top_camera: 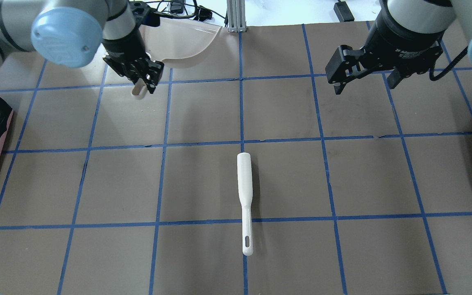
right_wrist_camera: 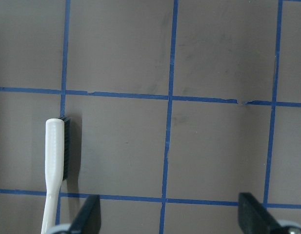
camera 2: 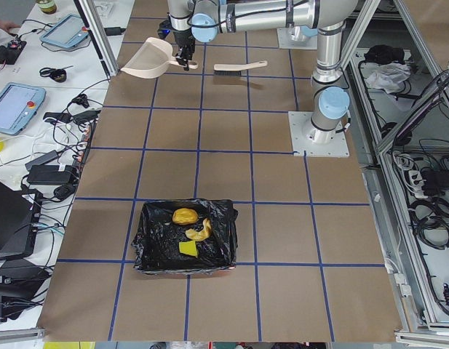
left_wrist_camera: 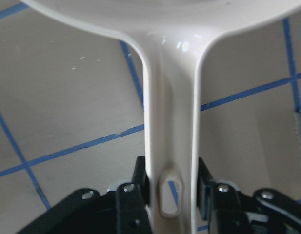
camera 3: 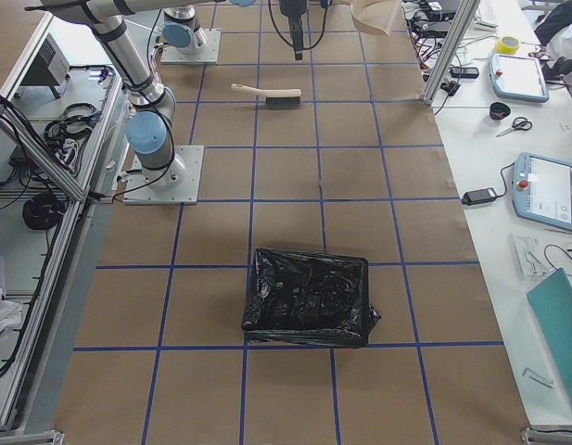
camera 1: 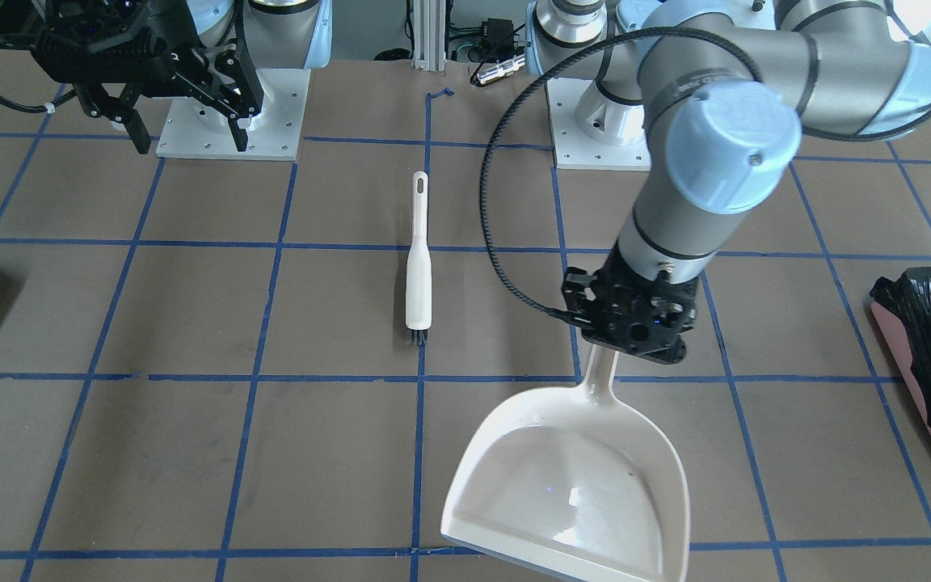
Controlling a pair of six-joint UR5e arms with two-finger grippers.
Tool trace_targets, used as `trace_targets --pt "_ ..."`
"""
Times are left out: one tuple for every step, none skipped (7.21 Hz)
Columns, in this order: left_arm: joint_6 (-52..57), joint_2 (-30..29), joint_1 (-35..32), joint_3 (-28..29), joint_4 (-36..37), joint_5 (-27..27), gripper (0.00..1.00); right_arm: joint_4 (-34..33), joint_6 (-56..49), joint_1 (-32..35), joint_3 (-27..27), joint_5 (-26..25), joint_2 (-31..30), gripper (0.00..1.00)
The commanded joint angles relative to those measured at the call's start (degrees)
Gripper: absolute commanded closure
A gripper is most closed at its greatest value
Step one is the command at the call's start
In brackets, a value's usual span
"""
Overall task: Sweep and dump trash in nearest bin
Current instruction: 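Carry the empty dustpan with the left gripper back above the brush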
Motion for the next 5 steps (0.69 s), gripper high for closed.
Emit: trace_targets --pt "-9.28 -1.9 -6.96 -1.66 -0.02 -1.7 1.0 0.28 -0.15 0.01 0.0 -0.03 -0.01 0.0" --pt "-12.2 -3.48 -9.69 -1.57 0.16 -2.13 1.0 0.28 -0.15 0.01 0.0 -0.11 -0.01 0.0" --pt "-12.67 -4.71 -11.2 -1.66 0.25 -2.66 1.0 0.2 -0.15 0.01 0.0 -0.03 -0.01 0.0" --pt "-17.37 -6.12 -12.52 -1.66 0.51 -2.66 1.0 0.54 -0.15 0.01 0.0 -0.03 -0.19 0.0" --pt "-19.59 -7.35 -14.1 -1.57 0.86 -2.58 1.0 0.63 -0.15 0.01 0.0 -0.03 -0.19 0.0"
